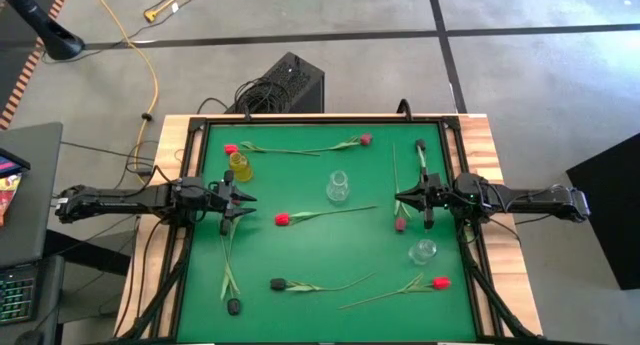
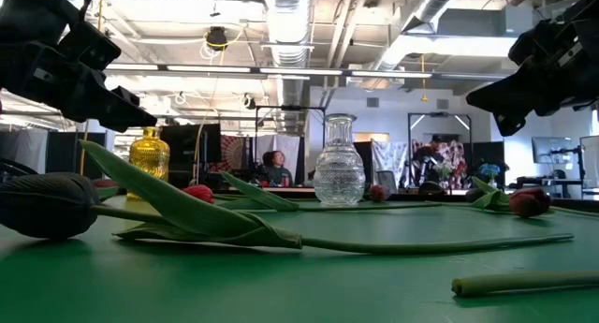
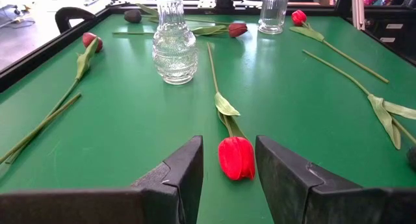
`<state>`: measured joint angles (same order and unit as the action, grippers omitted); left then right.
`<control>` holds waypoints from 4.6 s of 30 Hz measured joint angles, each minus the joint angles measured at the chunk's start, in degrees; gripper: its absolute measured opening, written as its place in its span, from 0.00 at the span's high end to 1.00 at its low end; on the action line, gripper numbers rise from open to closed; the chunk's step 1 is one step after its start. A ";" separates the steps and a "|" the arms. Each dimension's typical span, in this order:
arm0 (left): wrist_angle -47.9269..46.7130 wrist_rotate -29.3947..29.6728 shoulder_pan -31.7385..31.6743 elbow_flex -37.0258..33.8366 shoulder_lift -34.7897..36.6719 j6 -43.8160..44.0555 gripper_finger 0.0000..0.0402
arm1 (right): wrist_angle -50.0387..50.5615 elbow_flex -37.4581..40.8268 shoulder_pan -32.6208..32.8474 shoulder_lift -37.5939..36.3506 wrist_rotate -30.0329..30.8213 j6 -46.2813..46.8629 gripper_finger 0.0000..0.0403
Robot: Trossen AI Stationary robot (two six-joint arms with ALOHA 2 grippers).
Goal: Sort flowers into vase by color
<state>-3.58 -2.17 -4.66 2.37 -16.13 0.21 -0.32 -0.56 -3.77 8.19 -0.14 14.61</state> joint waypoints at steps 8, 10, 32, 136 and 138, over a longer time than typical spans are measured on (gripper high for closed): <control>0.01 0.00 0.00 0.00 -0.01 0.00 0.68 | 0.02 -0.02 -0.01 0.00 0.00 -0.02 0.88; 0.01 0.02 -0.01 0.00 0.00 -0.02 0.68 | 0.02 -0.02 -0.02 0.00 0.00 -0.01 0.88; 13.83 -1.09 0.02 -0.07 -0.07 21.83 0.68 | -2.73 0.04 -0.11 0.02 0.09 -5.38 0.88; -44.63 -1.17 12.25 46.17 -67.56 53.70 1.00 | -8.70 -3.04 -0.11 0.04 3.10 -16.59 0.88; -42.86 2.90 11.69 46.98 -63.61 54.03 1.00 | -8.71 -3.04 -0.11 0.04 3.10 -16.59 0.88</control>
<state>-46.44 0.73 7.03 49.36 -79.74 54.24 -9.02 -3.60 -3.88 8.22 2.96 -1.98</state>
